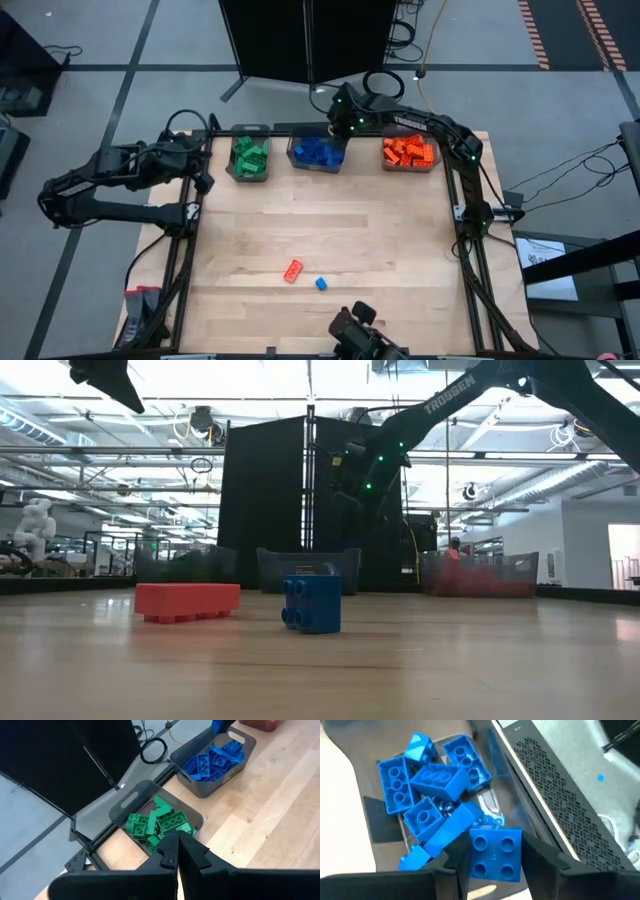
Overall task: Sort blocks
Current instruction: Put the blue game piece into the middle black bin
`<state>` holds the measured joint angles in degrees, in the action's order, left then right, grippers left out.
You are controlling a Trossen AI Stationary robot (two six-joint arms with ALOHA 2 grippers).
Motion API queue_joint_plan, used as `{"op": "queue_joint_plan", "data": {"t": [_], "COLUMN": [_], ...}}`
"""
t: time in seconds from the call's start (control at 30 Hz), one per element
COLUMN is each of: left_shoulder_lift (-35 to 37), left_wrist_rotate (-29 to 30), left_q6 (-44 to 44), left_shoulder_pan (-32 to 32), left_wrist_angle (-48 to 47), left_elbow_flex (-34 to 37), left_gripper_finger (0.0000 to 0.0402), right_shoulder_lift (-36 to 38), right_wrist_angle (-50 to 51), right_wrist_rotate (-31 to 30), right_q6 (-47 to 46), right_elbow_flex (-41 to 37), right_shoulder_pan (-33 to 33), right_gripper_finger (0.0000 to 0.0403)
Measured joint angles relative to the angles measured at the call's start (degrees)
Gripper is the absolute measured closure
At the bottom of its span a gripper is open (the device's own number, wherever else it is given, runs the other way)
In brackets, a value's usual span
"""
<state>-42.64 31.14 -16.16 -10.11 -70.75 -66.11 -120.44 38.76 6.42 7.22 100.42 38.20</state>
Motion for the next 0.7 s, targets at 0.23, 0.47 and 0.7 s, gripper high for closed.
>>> {"op": "queue_joint_plan", "data": {"t": [0.23, 0.47, 0.7], "left_shoulder_lift": [-1.06, -1.28, -1.28], "left_wrist_rotate": [1.58, 2.67, 3.88], "left_q6": [0.01, 0.2, 0.52], "left_shoulder_pan": [0.01, 0.01, 0.02], "left_wrist_angle": [-0.01, -0.05, -0.26], "left_elbow_flex": [-0.01, -0.01, 0.01], "left_gripper_finger": [0.0402, 0.0402, 0.0402], "right_shoulder_lift": [-1.83, -2.63, -2.63], "right_wrist_angle": [0.79, 0.51, 0.22], "right_wrist_rotate": [2.56, 2.71, 2.47], "right_q6": [0.81, 0.99, 2.03], "right_elbow_flex": [0.01, 0.02, 0.02], "right_shoulder_pan": [-0.07, -0.05, -0.04], "right_gripper_finger": [0.0273, 0.0273, 0.0267]}}
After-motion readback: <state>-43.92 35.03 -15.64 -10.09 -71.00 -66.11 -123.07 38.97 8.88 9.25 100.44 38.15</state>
